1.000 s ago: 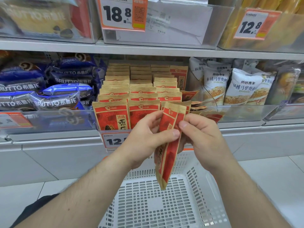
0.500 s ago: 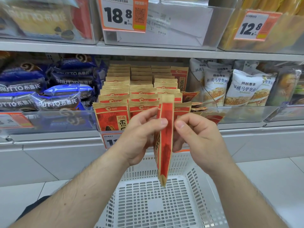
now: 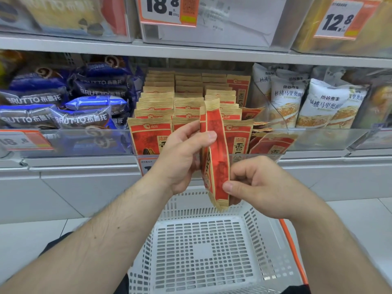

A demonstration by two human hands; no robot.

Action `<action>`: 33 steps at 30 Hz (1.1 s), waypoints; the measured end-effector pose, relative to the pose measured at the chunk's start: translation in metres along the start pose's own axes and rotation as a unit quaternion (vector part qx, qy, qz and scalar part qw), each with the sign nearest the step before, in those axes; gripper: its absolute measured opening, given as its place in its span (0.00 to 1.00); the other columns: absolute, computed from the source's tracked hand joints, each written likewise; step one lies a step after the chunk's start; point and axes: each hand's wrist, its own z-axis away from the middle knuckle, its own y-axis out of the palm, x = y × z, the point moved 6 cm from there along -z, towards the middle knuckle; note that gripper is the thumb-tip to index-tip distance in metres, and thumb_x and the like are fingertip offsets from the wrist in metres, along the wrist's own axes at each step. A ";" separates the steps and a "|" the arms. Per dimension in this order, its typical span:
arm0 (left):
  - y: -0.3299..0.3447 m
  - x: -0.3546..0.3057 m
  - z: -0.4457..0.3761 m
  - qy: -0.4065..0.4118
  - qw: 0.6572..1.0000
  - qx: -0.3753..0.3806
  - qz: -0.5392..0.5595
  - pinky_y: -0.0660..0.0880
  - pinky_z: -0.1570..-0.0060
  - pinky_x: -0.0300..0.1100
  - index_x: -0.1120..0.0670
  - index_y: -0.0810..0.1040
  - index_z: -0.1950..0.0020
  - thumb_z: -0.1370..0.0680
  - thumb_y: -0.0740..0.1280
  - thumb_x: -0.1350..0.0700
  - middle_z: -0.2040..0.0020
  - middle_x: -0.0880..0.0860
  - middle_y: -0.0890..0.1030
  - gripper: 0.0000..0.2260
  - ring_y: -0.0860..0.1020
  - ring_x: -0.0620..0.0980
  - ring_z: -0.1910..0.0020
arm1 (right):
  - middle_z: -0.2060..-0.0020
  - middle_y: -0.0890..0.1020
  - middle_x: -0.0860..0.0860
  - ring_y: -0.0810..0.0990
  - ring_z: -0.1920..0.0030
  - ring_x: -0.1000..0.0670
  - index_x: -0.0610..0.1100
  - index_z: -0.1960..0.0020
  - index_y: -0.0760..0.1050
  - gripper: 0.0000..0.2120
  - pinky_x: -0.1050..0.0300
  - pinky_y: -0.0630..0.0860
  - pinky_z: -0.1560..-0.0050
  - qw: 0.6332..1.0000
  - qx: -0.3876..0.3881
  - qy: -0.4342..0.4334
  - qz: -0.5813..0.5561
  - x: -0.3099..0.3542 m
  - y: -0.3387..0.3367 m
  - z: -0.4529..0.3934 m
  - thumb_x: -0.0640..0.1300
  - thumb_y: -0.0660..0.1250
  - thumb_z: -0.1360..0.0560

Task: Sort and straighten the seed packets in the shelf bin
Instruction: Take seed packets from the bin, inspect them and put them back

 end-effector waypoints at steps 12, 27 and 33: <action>0.010 0.002 0.005 -0.014 0.989 0.114 0.096 0.81 0.49 0.55 0.58 0.83 0.45 0.40 0.76 0.55 0.47 0.57 0.84 0.24 0.83 0.54 0.48 | 0.71 0.82 0.49 0.80 0.71 0.49 0.40 0.57 0.77 0.13 0.57 0.75 0.69 0.979 -0.115 -0.022 -0.164 -0.012 -0.019 -0.008 0.48 0.74 0.33; -0.007 -0.002 0.000 -0.045 0.999 -0.027 0.016 0.82 0.56 0.50 0.54 0.83 0.45 0.20 0.62 0.49 0.50 0.57 0.86 0.14 0.86 0.55 0.52 | 0.63 0.84 0.41 0.78 0.73 0.54 0.42 0.50 0.80 0.13 0.62 0.72 0.75 0.976 -0.161 0.071 -0.131 -0.019 -0.012 -0.011 0.47 0.76 0.31; 0.000 0.007 0.003 -0.055 0.998 0.006 -0.027 0.83 0.51 0.52 0.57 0.83 0.46 0.21 0.63 0.53 0.50 0.59 0.86 0.13 0.85 0.56 0.53 | 0.77 0.78 0.55 0.72 0.78 0.58 0.43 0.59 0.78 0.10 0.64 0.69 0.75 0.947 -0.273 0.014 -0.166 -0.012 -0.029 -0.005 0.43 0.64 0.20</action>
